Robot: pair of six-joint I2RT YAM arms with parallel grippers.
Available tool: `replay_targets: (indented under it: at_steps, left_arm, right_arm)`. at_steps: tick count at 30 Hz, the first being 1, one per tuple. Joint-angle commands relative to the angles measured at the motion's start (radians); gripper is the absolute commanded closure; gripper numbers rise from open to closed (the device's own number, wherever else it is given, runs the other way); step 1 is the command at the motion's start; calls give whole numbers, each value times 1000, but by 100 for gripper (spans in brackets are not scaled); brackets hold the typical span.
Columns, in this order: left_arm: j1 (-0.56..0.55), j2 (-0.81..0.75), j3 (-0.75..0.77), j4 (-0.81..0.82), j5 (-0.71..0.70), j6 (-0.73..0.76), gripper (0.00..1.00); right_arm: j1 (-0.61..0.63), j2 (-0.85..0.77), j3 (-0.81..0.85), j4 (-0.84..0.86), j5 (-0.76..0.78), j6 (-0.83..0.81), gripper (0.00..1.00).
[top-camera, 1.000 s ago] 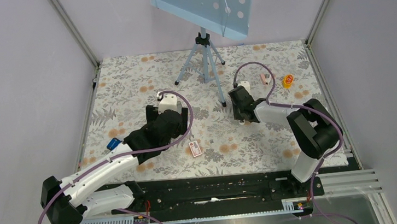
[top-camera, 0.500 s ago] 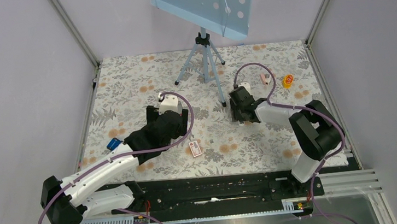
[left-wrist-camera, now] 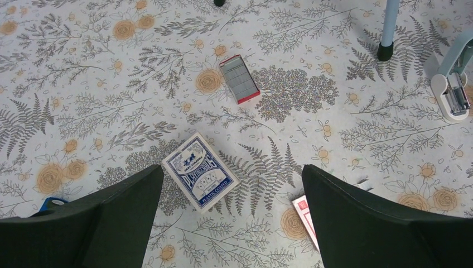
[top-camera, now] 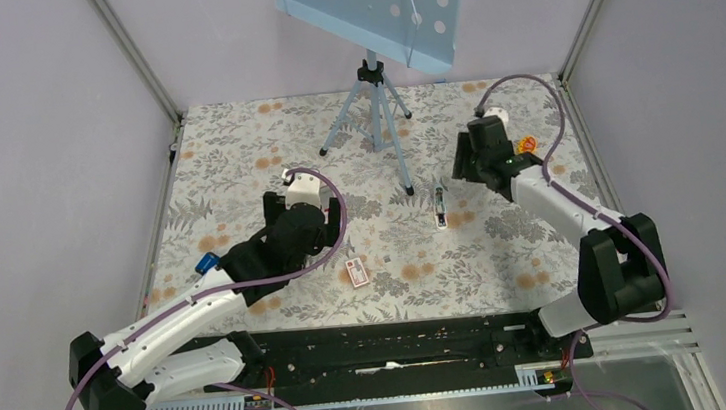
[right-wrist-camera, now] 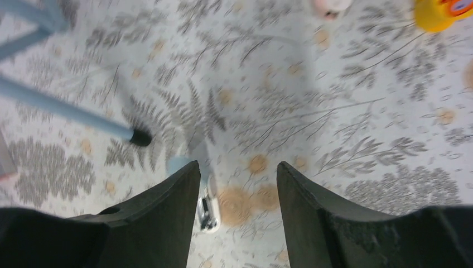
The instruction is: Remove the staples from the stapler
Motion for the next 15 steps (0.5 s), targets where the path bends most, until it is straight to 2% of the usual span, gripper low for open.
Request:
replay_targets:
  at_steps: [1, 4, 7, 15]
  left_arm:
    - [5, -11, -2, 36, 16, 17, 1]
    - [4, -4, -1, 35, 9, 19, 1]
    - [4, 1, 0, 28, 5, 16, 1]
    - [4, 12, 0, 27, 19, 16, 1]
  right_arm:
    - [-97, 60, 112, -40, 19, 11, 41]
    - [-166, 159, 196, -61, 18, 13, 50]
    - [-228, 252, 279, -70, -6, 20, 55]
    - [-325, 482, 496, -134, -90, -8, 60]
